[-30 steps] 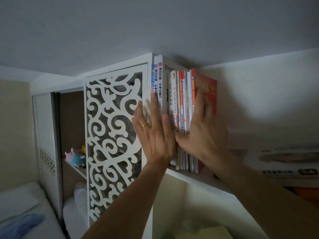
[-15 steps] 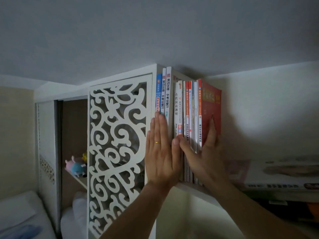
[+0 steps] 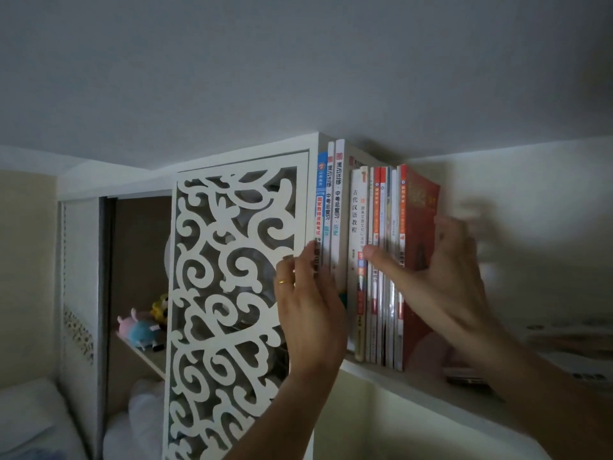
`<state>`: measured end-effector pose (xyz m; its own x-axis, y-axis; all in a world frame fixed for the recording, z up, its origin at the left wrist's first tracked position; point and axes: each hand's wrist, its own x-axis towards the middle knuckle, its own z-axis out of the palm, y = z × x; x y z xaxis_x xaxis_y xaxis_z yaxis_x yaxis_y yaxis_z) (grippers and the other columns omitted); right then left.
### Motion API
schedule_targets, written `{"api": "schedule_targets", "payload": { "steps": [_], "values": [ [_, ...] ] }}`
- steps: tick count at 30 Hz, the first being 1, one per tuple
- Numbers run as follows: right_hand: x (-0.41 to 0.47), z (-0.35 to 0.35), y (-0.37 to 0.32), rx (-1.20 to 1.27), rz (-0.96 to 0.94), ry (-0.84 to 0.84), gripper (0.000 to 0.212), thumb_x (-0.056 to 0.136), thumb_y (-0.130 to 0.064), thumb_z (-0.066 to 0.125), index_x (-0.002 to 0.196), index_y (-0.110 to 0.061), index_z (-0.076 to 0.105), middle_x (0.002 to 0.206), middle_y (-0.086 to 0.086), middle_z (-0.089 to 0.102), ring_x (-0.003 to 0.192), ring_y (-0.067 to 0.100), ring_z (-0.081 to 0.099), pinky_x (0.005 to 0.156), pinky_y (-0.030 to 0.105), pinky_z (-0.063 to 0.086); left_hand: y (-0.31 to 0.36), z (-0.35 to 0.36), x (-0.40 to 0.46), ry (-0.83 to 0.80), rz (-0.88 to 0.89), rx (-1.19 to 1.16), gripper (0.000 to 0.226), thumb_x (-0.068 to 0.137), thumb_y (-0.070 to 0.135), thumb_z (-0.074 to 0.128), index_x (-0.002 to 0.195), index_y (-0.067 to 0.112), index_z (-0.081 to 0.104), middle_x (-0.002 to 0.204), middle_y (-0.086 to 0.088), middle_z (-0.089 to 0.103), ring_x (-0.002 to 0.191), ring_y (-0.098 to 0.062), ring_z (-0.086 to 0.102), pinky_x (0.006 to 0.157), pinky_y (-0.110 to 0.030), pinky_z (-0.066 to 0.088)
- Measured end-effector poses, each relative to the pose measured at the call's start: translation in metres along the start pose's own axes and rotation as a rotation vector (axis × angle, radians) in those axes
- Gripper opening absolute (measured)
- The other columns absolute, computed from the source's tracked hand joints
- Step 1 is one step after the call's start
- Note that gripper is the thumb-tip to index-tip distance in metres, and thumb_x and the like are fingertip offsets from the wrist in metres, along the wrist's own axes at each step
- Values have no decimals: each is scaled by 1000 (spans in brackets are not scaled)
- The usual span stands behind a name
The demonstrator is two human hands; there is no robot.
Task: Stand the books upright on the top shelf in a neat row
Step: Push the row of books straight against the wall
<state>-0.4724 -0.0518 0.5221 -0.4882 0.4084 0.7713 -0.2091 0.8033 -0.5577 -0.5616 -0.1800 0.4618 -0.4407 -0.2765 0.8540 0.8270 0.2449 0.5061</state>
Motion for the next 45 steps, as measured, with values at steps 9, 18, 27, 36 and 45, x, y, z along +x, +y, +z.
{"api": "schedule_targets", "payload": {
  "steps": [9,18,27,36,45],
  "values": [
    [6,55,-27,-109,-183,269,140,50,-69,87,156,-25,7,144,8,39,129,27,46,100,53,51,-1,-34,21,-232,-48,-44,14,104,34,57,115,25,62,102,14,71,89,-3,69,80,-39,63],
    [8,55,-24,129,-210,249,131,58,-49,94,156,-33,8,144,-3,36,135,12,39,111,42,45,23,-39,35,-499,-326,-212,42,107,32,51,143,25,31,118,4,73,90,-5,71,69,-21,58],
    [11,46,-20,187,-209,188,128,58,-45,96,153,-35,11,144,-7,44,132,8,47,100,12,42,16,-48,40,-485,-200,-100,27,102,32,62,127,22,62,106,11,73,95,-5,71,75,-20,58],
    [15,48,-23,168,-169,196,128,51,-60,88,151,-40,11,143,-7,41,134,15,45,111,46,45,11,-67,35,-469,-157,-44,24,108,31,47,127,18,56,101,10,70,78,1,66,60,-12,56],
    [11,62,-22,196,-123,240,122,54,-65,86,150,-37,17,144,-8,41,134,17,45,111,48,44,22,-114,34,-248,-111,-32,28,98,38,64,119,34,44,95,29,61,68,20,60,55,-1,48]
  ]
}}
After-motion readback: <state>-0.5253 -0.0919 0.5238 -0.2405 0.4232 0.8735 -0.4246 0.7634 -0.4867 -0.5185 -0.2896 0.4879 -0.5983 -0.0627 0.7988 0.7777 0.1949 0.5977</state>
